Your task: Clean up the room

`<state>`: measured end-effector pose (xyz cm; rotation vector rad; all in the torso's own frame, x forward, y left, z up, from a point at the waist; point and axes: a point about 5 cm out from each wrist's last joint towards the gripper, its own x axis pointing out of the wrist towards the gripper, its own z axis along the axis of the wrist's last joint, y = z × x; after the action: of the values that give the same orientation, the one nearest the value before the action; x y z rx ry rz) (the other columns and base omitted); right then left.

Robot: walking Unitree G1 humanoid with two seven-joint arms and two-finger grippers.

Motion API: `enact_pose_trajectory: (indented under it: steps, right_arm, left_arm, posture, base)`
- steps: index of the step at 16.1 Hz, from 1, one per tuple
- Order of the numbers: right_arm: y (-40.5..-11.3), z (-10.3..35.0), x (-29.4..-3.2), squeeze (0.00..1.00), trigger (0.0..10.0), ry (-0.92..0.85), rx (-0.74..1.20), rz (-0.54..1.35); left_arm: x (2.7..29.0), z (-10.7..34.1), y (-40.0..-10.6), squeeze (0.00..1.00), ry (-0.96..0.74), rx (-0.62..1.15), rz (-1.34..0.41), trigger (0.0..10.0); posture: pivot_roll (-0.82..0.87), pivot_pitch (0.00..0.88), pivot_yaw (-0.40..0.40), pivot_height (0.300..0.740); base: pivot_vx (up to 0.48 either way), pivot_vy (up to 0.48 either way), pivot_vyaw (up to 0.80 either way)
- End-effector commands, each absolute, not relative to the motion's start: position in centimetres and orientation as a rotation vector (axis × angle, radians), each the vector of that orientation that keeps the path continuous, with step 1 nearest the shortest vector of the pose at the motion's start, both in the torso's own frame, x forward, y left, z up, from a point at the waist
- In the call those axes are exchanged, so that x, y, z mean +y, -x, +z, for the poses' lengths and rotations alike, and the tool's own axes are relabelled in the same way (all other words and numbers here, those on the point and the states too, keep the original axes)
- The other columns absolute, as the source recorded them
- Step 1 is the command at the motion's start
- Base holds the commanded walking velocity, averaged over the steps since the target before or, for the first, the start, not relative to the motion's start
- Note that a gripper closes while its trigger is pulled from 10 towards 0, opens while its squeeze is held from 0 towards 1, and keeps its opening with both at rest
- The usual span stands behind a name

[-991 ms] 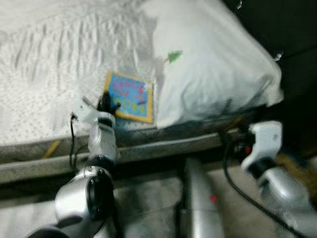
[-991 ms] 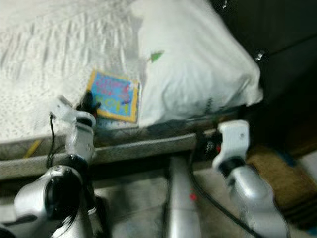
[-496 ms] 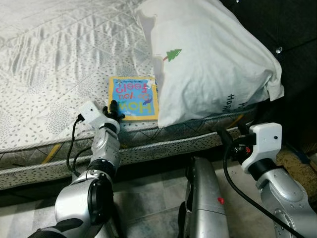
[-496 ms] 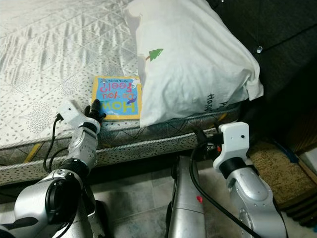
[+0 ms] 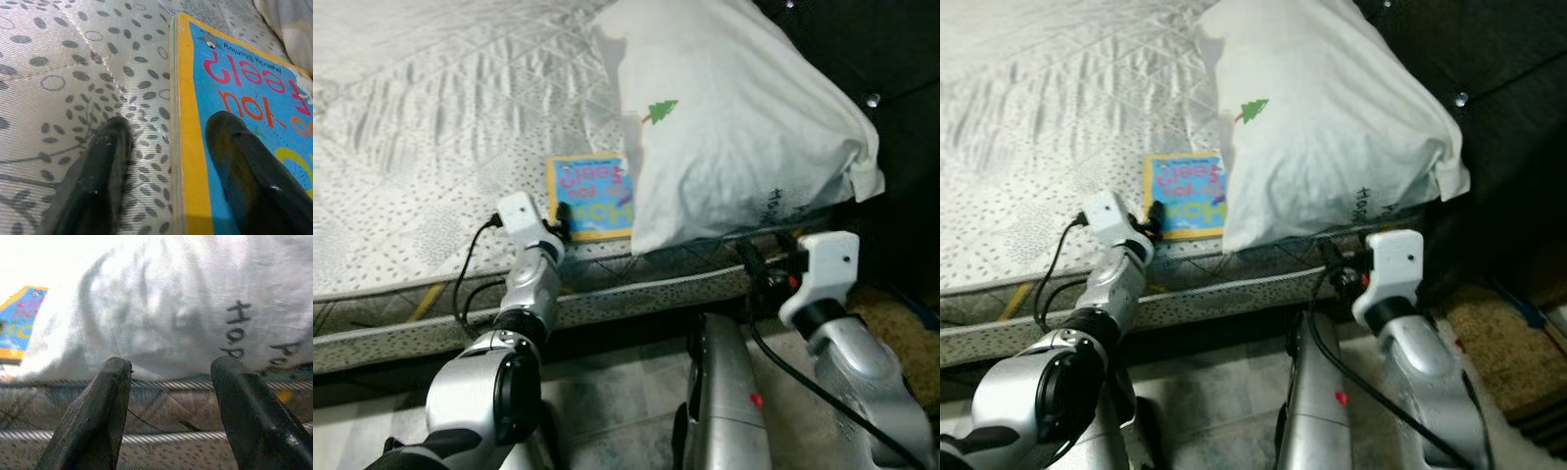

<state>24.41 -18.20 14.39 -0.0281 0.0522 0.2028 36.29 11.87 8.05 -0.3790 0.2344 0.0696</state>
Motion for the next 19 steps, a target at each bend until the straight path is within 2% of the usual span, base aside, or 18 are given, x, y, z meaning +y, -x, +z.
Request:
enact_pose_trajectory:
  steps: [1, 5, 8, 9, 12, 15, 19]
  right_arm:
    - [-24.5, 14.2, -18.0, 0.00, 10.0, 0.029, 0.050, 0.206]
    - [-25.3, 14.1, -17.6, 0.00, 10.0, 0.016, 0.029, 0.206]
    - [-25.9, 14.0, -17.4, 0.00, 10.0, 0.003, 0.011, 0.202]
    - [-26.1, 13.9, -17.1, 0.00, 10.0, -0.004, 0.006, 0.209]
    - [-26.5, 13.7, -16.6, 0.00, 10.0, -0.013, -0.001, 0.219]
    - [-27.5, 13.4, -15.7, 0.00, 10.0, -0.035, -0.013, 0.233]
    - [-29.3, 13.1, -14.4, 0.00, 10.0, -0.032, -0.023, 0.236]
  left_arm:
    - [10.0, 4.5, -34.2, 1.00, 0.364, 0.432, 0.034, 10.0]
    - [9.9, 5.3, -34.5, 1.00, 0.346, 0.377, 0.074, 10.0]
    - [10.0, 6.7, -34.9, 1.00, 0.389, 0.228, 0.109, 10.0]
    - [10.1, 7.8, -35.0, 1.00, 0.403, 0.127, 0.113, 10.0]
    - [10.6, 9.8, -34.8, 1.00, 0.352, -0.056, 0.095, 10.0]
    - [12.0, 11.4, -33.0, 1.00, 0.299, -0.207, 0.086, 10.0]
    - [14.5, 12.2, -30.0, 1.00, 0.211, -0.241, 0.135, 10.0]
  posture:
    - [-0.26, 0.109, -0.030, 0.460]
    - [-0.24, 0.086, -0.016, 0.460]
    - [-0.22, 0.075, -0.014, 0.460]
    - [-0.21, 0.071, -0.017, 0.460]
    - [-0.19, 0.058, -0.021, 0.460]
    - [-0.13, 0.037, -0.026, 0.460]
    - [-0.05, 0.000, -0.030, 0.460]
  base:
    - [0.000, 0.000, 0.00]
    - [0.000, 0.000, 0.00]
    - [0.000, 0.000, 0.00]
    - [0.000, 0.000, 0.00]
    - [0.000, 0.000, 0.00]
    - [0.000, 0.000, 0.00]
    - [0.000, 0.000, 0.00]
